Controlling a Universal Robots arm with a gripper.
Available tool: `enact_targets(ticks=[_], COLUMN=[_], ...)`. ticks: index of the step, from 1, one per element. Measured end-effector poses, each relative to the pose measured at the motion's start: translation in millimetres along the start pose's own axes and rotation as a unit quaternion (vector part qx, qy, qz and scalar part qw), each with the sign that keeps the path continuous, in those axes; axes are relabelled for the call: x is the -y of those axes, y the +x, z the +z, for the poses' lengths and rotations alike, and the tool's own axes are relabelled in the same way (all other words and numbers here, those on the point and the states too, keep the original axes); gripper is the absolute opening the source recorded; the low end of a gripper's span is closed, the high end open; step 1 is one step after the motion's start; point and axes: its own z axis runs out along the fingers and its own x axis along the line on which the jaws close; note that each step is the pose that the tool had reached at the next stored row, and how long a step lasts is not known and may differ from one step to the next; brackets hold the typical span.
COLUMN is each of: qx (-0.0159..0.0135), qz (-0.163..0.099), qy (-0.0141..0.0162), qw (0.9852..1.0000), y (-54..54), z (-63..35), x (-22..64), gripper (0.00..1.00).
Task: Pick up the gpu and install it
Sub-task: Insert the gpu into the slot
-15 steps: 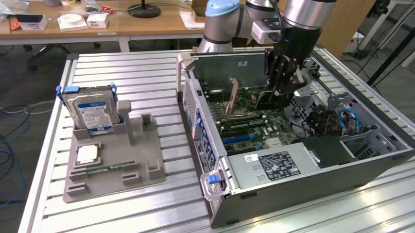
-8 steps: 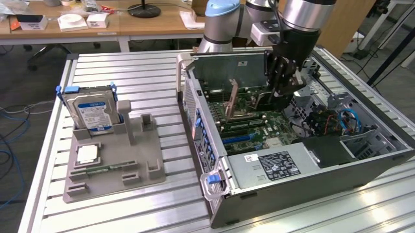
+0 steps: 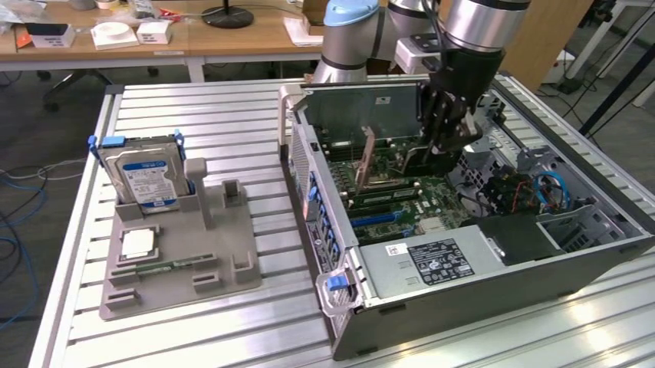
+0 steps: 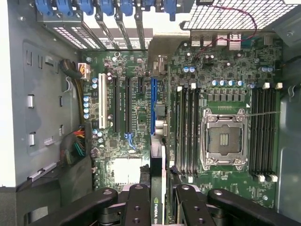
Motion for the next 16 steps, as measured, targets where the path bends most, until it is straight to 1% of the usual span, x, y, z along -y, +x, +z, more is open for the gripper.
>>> enact_targets(ticks=[16], qx=[-0.0001], qz=[0.000], qy=[0.0000], qw=[1.0000], y=[1.2], z=[7.4], x=[-0.9], gripper=[0.26])
